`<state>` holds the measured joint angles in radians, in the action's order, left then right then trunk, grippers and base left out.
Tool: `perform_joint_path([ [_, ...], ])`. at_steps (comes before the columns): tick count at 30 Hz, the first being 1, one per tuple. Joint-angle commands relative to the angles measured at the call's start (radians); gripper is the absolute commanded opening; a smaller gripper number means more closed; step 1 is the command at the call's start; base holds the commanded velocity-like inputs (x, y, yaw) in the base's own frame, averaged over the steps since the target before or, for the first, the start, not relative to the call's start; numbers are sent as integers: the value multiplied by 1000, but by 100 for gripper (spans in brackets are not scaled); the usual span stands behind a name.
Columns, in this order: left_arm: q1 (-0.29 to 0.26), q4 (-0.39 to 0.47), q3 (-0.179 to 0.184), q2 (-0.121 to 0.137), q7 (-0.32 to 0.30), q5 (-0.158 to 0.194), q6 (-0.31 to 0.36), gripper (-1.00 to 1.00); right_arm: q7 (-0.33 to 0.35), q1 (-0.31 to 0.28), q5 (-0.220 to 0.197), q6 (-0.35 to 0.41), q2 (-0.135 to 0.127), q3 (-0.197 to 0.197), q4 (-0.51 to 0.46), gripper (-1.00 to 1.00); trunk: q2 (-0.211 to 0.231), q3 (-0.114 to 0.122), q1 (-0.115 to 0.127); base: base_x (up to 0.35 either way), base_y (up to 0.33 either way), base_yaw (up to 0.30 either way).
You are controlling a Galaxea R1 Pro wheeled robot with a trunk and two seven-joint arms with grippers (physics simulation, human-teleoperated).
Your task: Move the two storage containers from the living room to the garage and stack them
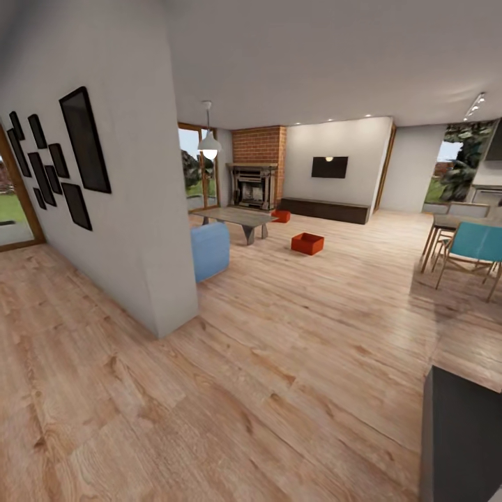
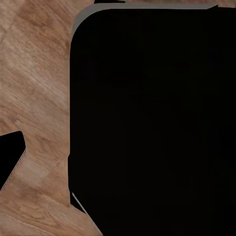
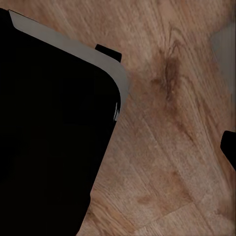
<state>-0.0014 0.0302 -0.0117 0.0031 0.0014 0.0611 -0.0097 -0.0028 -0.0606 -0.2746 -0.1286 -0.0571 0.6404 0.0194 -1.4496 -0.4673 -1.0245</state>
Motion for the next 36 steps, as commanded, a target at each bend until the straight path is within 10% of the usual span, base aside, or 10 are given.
perform_joint_path([
  [1, 0, 0, -1, 0, 0, 6, -1, 100, 0, -1, -9, -5, 0, 9, 2, 100, 0, -1, -1, 322, 0, 0],
  [36, 0, 0, -1, 3, 0, 6, -1, 100, 0, -1, -9, -5, 2, 10, 2, 100, 0, -1, -1, 322, 0, -30],
])
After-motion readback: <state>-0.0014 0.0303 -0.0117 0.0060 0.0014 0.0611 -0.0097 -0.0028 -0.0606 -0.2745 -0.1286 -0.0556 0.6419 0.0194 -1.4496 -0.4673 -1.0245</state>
